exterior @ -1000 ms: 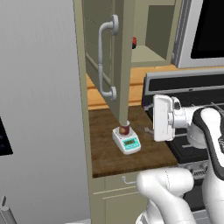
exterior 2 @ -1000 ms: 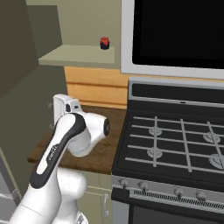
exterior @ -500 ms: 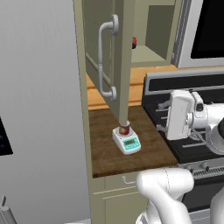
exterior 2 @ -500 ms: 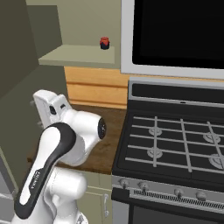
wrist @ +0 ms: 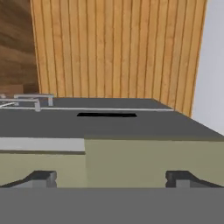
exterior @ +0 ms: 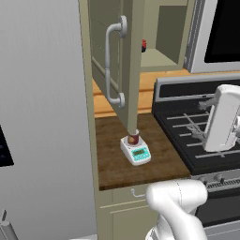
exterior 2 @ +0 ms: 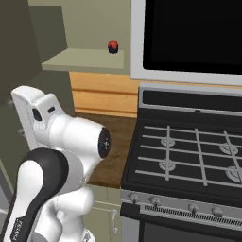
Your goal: Pick the canned food and place it on the digital scale for weighing, and close the cabinet.
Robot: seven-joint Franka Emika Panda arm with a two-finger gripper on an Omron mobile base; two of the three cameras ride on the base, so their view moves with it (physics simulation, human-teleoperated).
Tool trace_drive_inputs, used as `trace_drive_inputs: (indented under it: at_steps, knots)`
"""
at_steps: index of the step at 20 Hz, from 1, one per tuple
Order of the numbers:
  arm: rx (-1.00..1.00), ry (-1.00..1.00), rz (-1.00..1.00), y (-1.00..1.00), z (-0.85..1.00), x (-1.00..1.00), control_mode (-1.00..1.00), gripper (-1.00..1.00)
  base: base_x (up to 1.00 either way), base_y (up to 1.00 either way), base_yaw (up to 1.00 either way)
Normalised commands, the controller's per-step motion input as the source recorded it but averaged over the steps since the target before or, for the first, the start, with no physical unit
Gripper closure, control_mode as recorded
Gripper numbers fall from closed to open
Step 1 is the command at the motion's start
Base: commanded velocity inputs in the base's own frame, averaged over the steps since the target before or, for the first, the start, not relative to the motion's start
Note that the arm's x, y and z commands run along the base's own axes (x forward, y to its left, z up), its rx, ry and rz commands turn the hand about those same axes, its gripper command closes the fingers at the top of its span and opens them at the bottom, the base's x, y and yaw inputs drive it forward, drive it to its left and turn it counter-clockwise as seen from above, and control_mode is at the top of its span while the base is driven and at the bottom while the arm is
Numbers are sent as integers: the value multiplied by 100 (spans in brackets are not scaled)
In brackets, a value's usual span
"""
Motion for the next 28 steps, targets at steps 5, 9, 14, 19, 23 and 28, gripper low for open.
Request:
trace_drive_inputs:
  at_steps: [5,9,14,19,23,28]
  knots:
    - [22,1,-16,58,13,-90,-100,-100,0,0,0]
    - [8,1,-11,96,-1,-50,-100,-100,0,0,0]
    - [0,6,-13,100,-9,0,-100,-100,0,0,0]
    - [0,3,-18,94,-26,10,-100,-100,0,0,0]
    - [0,0,-25,67,-38,14,-100,-100,0,0,0]
    - [-8,0,-36,34,-32,16,-100,-100,0,0,0]
